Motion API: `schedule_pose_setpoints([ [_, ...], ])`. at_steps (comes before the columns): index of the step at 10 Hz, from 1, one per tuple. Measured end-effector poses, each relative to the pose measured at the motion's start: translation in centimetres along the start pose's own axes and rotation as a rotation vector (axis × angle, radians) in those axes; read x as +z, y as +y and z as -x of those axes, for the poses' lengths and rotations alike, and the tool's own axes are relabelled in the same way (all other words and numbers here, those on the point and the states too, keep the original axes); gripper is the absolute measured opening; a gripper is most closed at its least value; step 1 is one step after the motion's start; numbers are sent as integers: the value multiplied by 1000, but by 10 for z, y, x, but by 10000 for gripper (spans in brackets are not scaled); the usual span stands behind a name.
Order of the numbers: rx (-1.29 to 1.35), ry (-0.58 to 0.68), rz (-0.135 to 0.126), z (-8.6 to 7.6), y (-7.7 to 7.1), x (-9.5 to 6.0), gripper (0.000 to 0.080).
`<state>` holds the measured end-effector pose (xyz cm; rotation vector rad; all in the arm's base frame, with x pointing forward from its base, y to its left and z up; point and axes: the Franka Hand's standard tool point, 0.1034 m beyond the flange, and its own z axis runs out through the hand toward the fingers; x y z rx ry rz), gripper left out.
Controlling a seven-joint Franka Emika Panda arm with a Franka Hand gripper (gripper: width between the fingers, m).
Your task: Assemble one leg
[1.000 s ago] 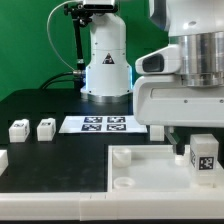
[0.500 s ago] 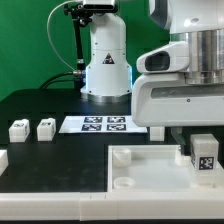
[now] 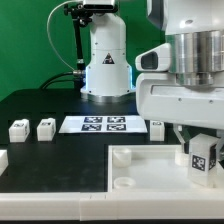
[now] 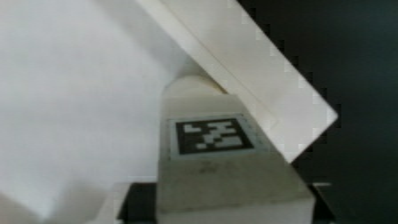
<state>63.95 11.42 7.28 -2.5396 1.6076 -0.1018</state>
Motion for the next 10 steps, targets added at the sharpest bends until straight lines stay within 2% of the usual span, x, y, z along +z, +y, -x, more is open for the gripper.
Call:
schedule_pose_setpoints([
  [3, 396, -23, -6, 5, -1, 1, 297],
  [5, 386, -23, -6, 5, -1, 1, 297],
  [6, 335, -23, -6, 5, 0, 1, 412],
  [7, 266, -18, -4, 5, 0, 1, 412],
  [8, 8, -10, -4, 9, -1, 3, 561],
  [9, -266, -4, -12, 10, -1, 4, 631],
  [10, -321, -2, -11, 9, -1, 4, 631],
])
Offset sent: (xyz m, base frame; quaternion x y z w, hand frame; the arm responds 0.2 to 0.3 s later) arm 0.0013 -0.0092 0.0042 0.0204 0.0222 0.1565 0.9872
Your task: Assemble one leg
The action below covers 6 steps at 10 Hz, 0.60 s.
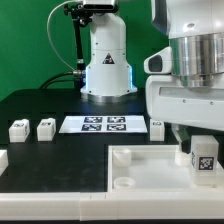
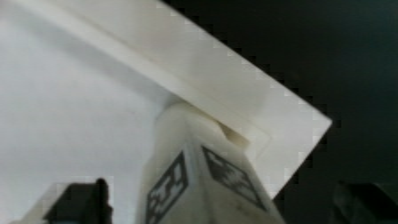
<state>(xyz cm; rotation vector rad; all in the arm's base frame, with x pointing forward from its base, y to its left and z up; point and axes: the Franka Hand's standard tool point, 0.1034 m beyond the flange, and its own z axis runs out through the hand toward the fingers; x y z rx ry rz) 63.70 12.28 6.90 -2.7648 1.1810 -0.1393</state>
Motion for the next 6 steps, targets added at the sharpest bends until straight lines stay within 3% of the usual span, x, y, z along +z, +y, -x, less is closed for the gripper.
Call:
schedule_pose_setpoints([
  [2, -250, 2, 3, -1, 1, 0, 649],
  [4, -687, 29, 31, -10, -1, -5, 649],
  [6, -737, 32, 32, -12, 0, -5, 638],
])
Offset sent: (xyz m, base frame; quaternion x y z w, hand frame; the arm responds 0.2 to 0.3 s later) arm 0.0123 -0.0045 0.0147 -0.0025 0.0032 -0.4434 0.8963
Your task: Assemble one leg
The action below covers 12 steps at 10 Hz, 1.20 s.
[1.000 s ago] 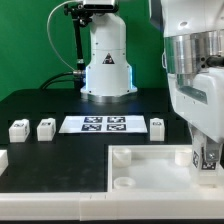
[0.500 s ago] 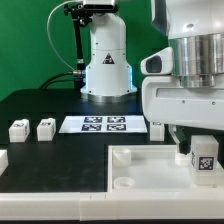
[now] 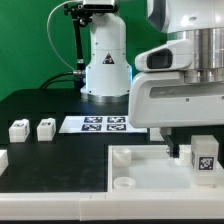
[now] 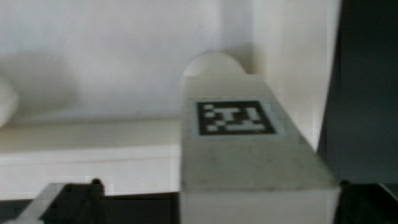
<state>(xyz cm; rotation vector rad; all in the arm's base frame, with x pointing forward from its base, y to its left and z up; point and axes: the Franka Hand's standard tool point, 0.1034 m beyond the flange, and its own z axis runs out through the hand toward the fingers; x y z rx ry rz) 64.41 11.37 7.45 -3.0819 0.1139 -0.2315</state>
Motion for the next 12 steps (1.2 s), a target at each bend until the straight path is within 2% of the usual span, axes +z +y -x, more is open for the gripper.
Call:
schedule_pose_setpoints([
  [1, 0, 0, 0, 0, 0, 0, 638],
  [2, 31, 0, -1, 0, 0, 0, 448],
  [3, 145, -1, -5, 0, -1, 0, 448],
  [4, 264, -3, -5, 0, 1, 0, 289],
  [6, 531, -7, 2, 1, 3, 1, 291],
  [9, 1183, -51, 36, 4, 8, 1, 291],
  [12, 1583, -94, 35, 6, 8, 2, 294],
])
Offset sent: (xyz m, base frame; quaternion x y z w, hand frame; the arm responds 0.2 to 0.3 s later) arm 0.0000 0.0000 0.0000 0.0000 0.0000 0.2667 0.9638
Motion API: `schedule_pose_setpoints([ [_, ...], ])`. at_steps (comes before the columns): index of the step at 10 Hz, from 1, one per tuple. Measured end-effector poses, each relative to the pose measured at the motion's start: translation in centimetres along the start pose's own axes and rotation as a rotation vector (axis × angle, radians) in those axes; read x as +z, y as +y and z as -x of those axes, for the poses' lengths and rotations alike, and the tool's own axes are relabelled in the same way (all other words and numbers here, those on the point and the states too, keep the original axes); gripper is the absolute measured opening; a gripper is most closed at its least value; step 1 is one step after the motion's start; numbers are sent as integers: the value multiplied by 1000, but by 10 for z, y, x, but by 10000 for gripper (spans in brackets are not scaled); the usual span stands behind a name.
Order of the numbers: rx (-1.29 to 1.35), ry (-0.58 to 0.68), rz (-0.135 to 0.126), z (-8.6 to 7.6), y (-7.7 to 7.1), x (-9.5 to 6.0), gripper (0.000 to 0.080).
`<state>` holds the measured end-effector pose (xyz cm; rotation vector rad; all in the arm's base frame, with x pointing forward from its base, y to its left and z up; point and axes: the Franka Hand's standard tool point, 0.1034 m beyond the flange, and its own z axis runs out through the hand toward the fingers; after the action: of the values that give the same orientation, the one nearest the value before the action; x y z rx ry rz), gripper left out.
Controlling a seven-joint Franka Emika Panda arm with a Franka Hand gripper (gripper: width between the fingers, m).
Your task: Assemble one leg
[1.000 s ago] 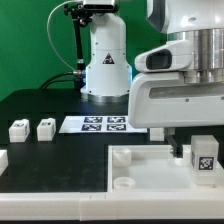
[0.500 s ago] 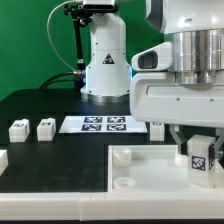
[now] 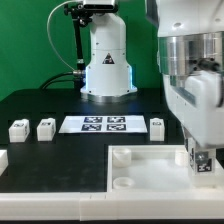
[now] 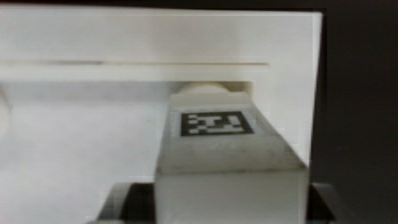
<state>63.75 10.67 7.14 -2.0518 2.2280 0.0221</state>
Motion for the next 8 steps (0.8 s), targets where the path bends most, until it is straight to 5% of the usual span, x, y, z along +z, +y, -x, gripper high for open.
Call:
schedule_pose_setpoints([
  [2, -13, 0, 2, 1, 1, 1, 552],
  [4, -228, 13, -7, 5, 0, 0, 623],
  [6, -814, 54, -125, 16, -10, 1, 647],
  [8, -1091, 82, -105, 13, -9, 2, 649],
])
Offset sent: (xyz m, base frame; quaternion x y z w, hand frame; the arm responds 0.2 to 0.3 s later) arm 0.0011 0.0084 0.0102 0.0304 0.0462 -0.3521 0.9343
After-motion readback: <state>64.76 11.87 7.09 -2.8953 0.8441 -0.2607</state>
